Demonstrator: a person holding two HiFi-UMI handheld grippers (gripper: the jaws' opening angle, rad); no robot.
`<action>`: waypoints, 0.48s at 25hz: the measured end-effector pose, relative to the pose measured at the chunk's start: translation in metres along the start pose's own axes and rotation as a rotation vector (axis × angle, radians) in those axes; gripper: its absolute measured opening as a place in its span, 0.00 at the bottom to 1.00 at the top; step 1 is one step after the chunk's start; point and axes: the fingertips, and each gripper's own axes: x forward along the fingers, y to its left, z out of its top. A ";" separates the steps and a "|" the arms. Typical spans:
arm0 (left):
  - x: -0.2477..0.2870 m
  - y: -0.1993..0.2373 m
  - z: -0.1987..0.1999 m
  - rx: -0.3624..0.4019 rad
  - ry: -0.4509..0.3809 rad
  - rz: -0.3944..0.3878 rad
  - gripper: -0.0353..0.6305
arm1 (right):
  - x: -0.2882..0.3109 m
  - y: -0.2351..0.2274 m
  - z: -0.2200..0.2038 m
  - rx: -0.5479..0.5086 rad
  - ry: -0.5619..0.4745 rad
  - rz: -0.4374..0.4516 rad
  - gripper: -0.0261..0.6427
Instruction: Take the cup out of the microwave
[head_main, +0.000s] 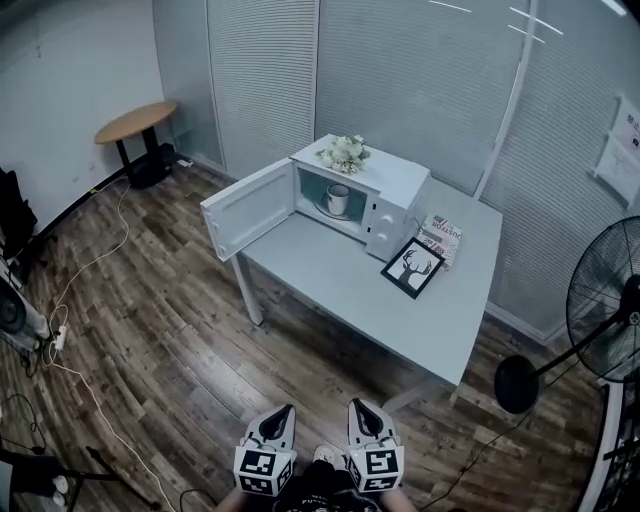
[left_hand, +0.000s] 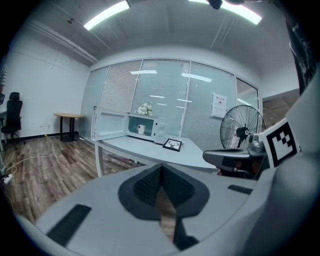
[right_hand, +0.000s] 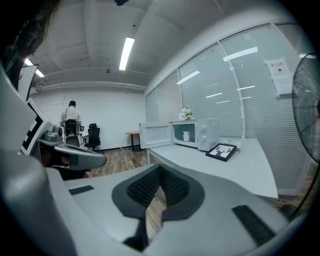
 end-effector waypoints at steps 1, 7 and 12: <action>0.010 -0.002 0.002 -0.005 0.002 0.003 0.06 | 0.005 -0.008 0.001 0.000 0.002 0.006 0.04; 0.058 -0.014 0.013 -0.031 -0.002 0.031 0.06 | 0.033 -0.053 0.006 -0.011 0.017 0.034 0.04; 0.081 -0.015 0.016 -0.025 0.000 0.045 0.06 | 0.048 -0.078 0.009 0.018 0.019 0.022 0.04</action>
